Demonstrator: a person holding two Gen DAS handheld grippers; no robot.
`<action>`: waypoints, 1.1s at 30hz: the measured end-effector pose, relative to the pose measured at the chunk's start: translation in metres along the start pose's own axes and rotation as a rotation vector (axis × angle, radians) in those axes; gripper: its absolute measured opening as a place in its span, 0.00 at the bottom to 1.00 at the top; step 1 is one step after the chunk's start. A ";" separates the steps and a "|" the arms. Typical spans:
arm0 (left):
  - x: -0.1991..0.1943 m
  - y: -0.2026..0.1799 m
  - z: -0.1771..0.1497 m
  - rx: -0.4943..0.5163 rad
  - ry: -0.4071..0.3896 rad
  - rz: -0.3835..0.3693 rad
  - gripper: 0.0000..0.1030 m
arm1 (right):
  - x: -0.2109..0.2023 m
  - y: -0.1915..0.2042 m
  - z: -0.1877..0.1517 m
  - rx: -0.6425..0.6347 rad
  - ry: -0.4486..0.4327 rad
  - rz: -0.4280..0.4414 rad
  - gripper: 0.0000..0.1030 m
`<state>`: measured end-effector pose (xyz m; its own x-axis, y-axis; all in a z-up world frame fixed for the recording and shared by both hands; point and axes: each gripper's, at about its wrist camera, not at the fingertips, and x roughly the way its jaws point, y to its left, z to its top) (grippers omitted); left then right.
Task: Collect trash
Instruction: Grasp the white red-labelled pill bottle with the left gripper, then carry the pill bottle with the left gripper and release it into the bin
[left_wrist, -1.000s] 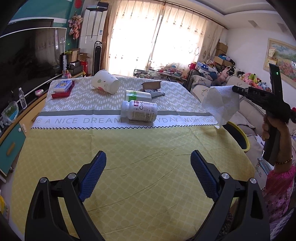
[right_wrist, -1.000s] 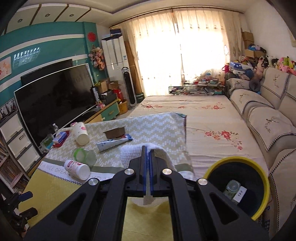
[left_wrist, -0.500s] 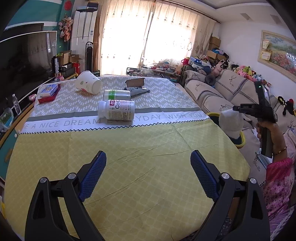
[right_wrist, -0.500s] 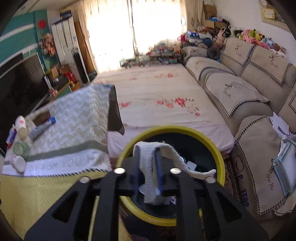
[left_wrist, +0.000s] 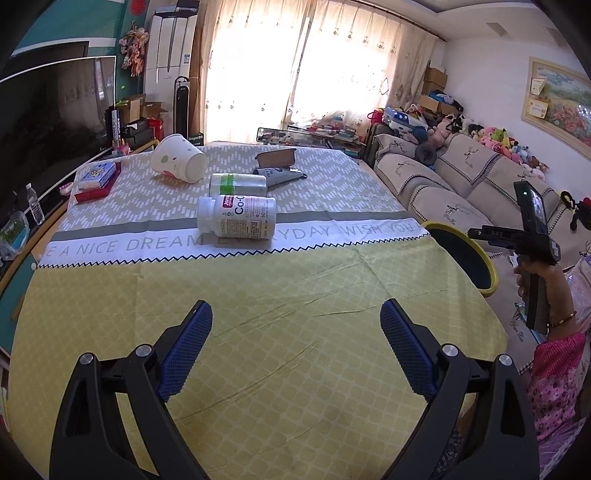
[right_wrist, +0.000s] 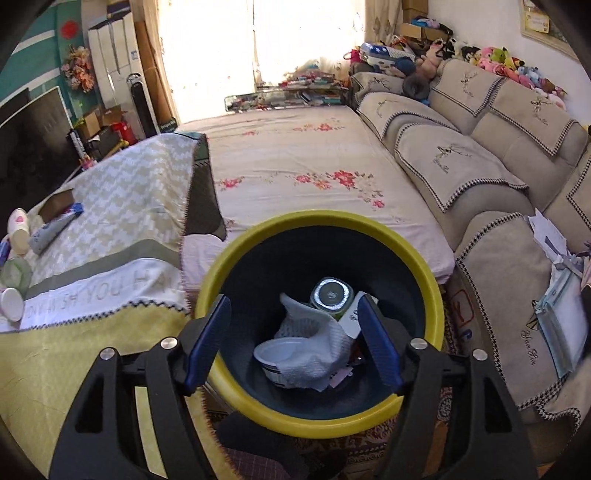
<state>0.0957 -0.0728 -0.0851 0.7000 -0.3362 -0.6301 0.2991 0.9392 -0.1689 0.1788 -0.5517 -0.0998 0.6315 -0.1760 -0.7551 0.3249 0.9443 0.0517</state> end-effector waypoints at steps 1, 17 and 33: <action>0.002 0.003 0.003 -0.005 0.003 0.004 0.89 | -0.004 0.003 -0.001 -0.002 -0.008 0.018 0.66; 0.096 0.029 0.077 -0.004 0.075 0.119 0.92 | -0.011 0.053 -0.010 -0.081 -0.017 0.151 0.70; 0.155 0.045 0.083 -0.012 0.173 0.146 0.92 | 0.008 0.063 -0.015 -0.101 0.025 0.167 0.71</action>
<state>0.2716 -0.0889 -0.1276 0.6132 -0.1804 -0.7690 0.1943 0.9781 -0.0745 0.1940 -0.4901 -0.1124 0.6526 -0.0086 -0.7576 0.1438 0.9832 0.1127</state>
